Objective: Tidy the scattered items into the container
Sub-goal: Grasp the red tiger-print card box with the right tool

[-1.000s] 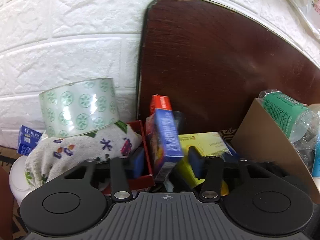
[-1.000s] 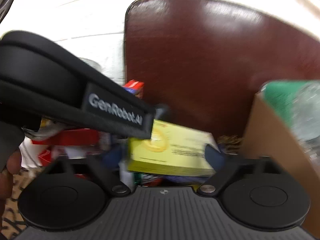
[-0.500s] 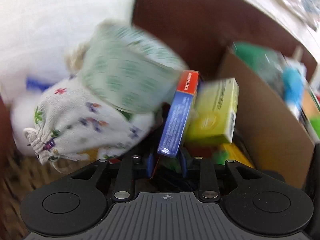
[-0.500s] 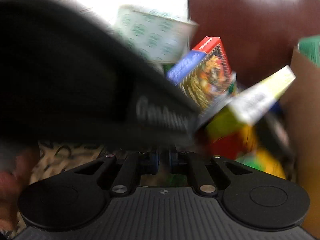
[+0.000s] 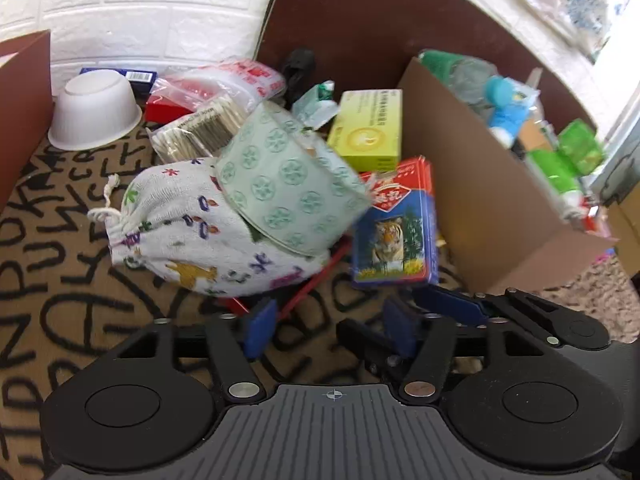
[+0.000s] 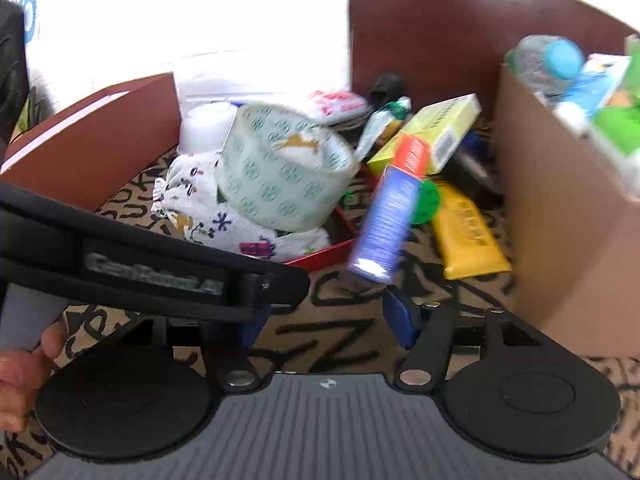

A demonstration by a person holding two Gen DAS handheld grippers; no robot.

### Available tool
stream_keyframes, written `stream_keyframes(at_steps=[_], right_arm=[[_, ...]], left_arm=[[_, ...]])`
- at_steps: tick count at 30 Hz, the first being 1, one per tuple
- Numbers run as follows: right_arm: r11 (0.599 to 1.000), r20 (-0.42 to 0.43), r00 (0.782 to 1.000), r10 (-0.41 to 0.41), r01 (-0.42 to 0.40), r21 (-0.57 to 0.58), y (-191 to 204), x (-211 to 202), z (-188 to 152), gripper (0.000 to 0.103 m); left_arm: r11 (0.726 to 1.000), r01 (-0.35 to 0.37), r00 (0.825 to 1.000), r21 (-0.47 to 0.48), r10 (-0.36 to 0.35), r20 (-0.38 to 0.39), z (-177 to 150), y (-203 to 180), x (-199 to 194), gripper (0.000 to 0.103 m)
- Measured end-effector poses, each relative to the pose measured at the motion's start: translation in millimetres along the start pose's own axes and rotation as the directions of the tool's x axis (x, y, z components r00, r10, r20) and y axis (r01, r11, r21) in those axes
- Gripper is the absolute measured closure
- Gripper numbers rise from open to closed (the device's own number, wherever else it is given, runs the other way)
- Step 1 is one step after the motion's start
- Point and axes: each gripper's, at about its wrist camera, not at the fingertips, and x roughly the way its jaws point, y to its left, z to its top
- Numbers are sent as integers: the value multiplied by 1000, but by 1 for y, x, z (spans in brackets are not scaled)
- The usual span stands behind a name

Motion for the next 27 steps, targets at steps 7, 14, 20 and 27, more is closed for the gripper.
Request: stream_keyframes(at_steps=[7,14,20,27], right_arm=[[999,100,994,-38,39,-6,1,-19,22,28],[998,105,993,-58,56,25,-16,-25,32,28],[995,44,994,-97,96,41,-24,-4,24,28],[994,-13,995,-104,104,43,-30,21,16,28]], left_arm=[[1000,19,994,2,-19,108,7,-12,-38,20],[998,-53,991,-31,57,118,18,0,-35,19],[999,-31,999,-40,32,28,6,3,-9,19],[997,-30,999,-66,31,21,10,9,11,19]])
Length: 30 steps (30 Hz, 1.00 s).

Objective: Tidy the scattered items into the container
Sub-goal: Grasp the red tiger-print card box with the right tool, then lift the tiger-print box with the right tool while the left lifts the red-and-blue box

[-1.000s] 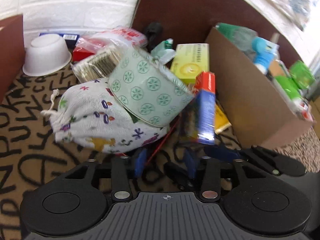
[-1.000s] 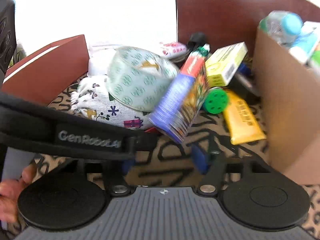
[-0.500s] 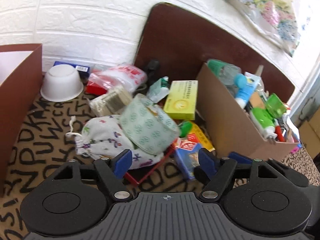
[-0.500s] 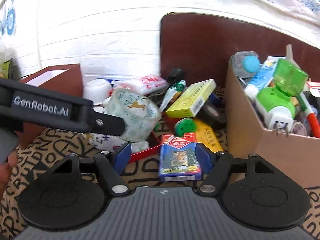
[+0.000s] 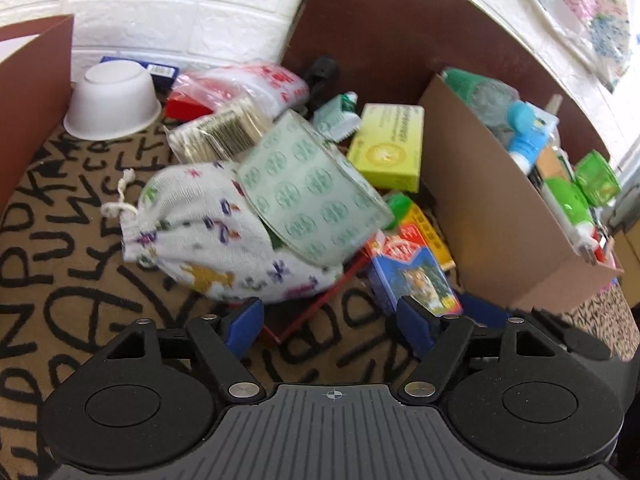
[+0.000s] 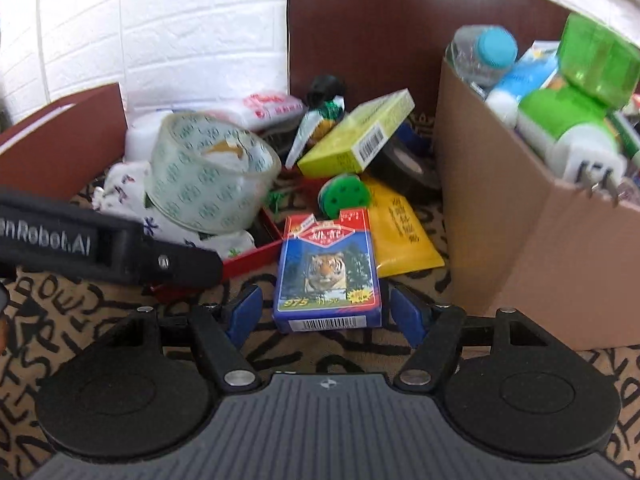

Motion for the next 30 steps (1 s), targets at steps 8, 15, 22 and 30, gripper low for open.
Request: stream_keyframes(at_steps=[8,15,22,30], right_arm=[[999,-32,999,30,-31,-20,2,15,-2,36],[990,-74,988,135,-137,-31,4,-12,-21,37],[966,-113,969,220,-232,-114,31,-43,-45,36],[941,-153,955,254,-280,-189,44,-80,-71,36]], left_arm=[[999,48,997,25,-47,-61,2,-5,12,20],[998,16,999,53,-14,-41,-7,-12,8,20],[997,43,996,61,-38,-81,-27,-15,-11,19],[989,95,985,114,-77,-155,-50,-31,-11,20]])
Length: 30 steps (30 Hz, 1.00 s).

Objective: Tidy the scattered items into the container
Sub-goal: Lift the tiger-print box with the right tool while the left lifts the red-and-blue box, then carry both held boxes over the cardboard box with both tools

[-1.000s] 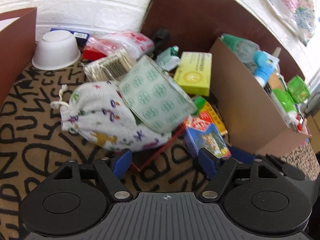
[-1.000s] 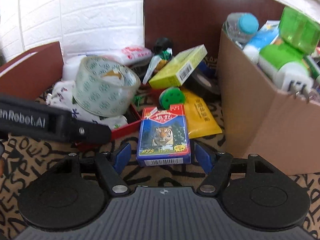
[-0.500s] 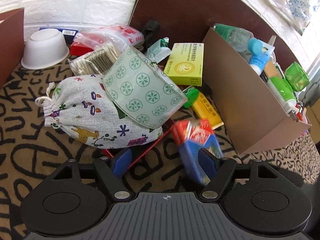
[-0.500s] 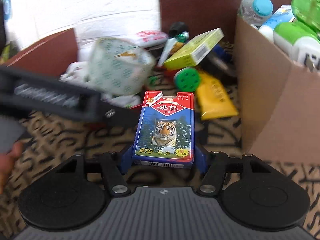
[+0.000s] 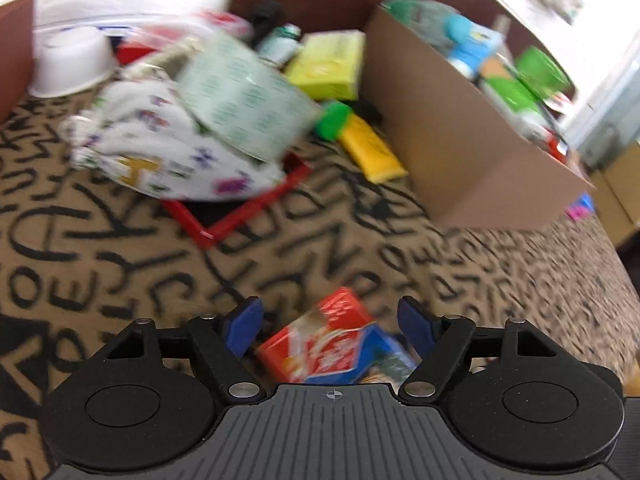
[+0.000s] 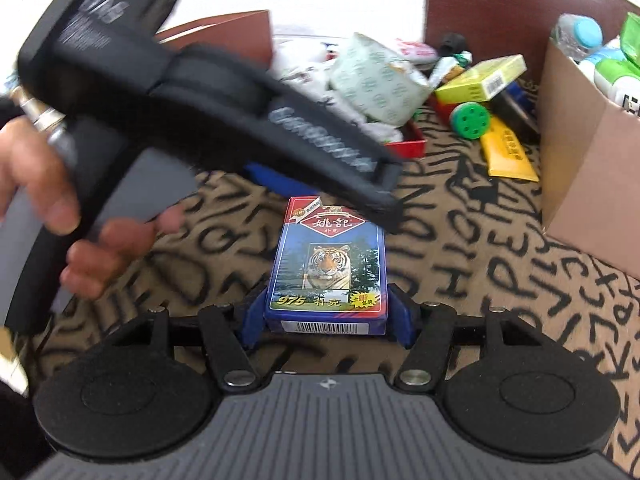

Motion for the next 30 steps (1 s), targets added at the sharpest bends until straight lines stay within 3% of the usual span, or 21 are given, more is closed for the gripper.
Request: stream_keyframes(at_steps=[4,8,10,16,20,21,23,30], right_arm=[[999,2,999,-36,36,27,-1,-9,-9,30],[997,-2,998,-60,60,43,-2,-17,-17,29],[997,-4,998,-69,69,42,0,-22,-22,29],[995,-6,996,-84,85,57,3,-29,-30,33],[994,4,996,-88,88,73,1,-28,-30,34],[993,6,996,-88,88,78,2,-29,-31,34],[993,6,996,-87,86,83,2,-34,-32,34],[986,50,988,-148,144,79,-8,-61,-26,34]], left_arm=[[997,-2,1000,82,4,-22,-10,-11,-2,32],[997,20,999,78,-17,-39,-18,-13,-8,32],[996,24,999,90,-20,-38,-24,-13,-11,25],[987,70,995,143,-59,-81,-34,-19,-19,30],[988,42,997,151,-32,-67,-37,-26,-18,30],[988,35,998,153,-25,-66,-37,-28,-19,37],[988,31,998,152,-22,-64,-39,-31,-22,40],[982,60,998,181,-59,-10,-22,-59,-34,42]])
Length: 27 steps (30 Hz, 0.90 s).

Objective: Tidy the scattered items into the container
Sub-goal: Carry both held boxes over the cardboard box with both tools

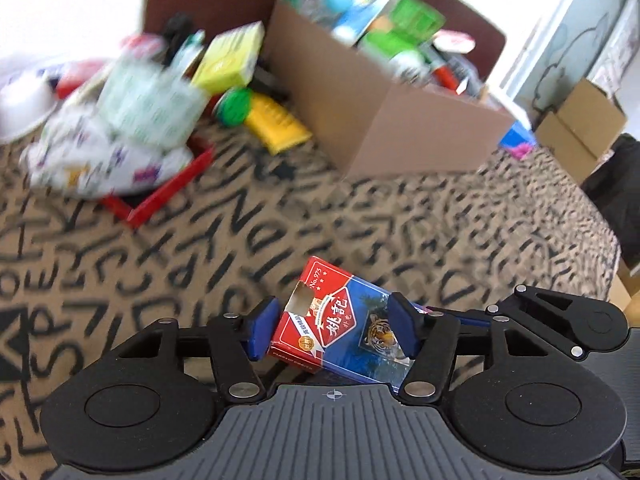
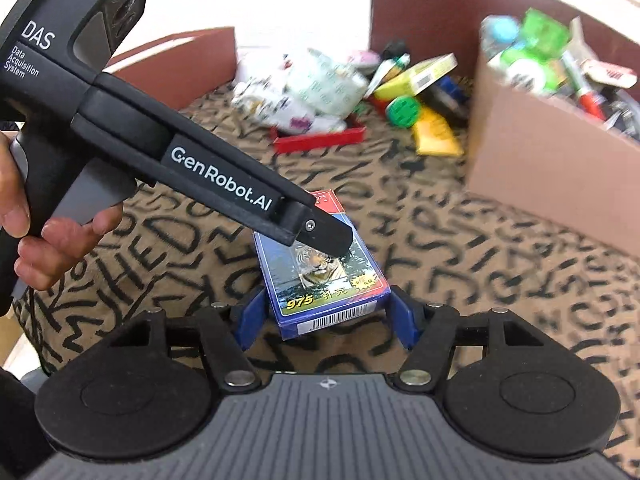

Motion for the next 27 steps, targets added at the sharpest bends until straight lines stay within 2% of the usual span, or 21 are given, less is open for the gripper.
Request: stream_keyframes(at_steps=[7,13,19,22,27], right_arm=[[993,111,987,-115,112,33,-33,-34,21,34],[980,215,957,-194,182,76,-68,-52,52,34],[972,306,923,-232,212,98,-110,-58,95,34],[963,326,907,-268,238,130,-133,-54,114,34],[938,310,888,-340,293,187,-166,-33,137,34]], left_arm=[[995,45,994,91,-54,97,51,-45,-6,40],[983,33,979,181,-68,192,105,-86,-10,38],[982,54,962,183,-100,253,174,-106,-9,35],[979,70,957,190,-120,264,209,-112,3,35],[977,58,959,205,-111,260,253,-122,42,34]])
